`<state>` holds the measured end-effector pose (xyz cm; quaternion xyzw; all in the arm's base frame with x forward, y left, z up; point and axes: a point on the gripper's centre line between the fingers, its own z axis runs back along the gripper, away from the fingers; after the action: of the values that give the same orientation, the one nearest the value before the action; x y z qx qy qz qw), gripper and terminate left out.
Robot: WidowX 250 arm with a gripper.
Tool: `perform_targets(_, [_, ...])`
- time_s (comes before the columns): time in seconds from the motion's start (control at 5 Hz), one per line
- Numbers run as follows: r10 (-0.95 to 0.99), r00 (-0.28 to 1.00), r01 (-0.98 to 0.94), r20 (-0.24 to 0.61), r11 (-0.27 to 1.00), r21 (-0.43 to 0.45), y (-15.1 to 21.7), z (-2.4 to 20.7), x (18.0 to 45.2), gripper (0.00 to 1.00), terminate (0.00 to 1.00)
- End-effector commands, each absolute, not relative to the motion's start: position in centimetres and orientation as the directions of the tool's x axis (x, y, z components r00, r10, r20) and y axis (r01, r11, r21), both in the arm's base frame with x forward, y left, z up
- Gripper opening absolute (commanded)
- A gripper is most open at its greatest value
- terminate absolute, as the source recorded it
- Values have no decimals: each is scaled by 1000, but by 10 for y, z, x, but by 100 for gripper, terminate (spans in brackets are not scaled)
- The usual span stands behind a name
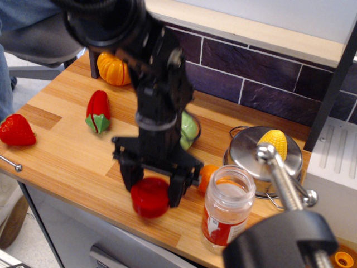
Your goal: Put cap on container
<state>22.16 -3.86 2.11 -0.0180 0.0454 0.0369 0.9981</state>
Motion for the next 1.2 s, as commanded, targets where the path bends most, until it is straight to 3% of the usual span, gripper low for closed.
perform_targets(0.0, [32,993,-44,-110,994,-102,-42,108,228,0,0])
perform_targets(0.2, [62,990,-81,-125,984,-156,-64,133,229,0,0])
perform_targets(0.6, [152,985,-165,-82,969,-184,-109,131,241,0,0])
perform_targets(1.0, [162,985,-170,-61,974,-153,-120,119,235,0,0])
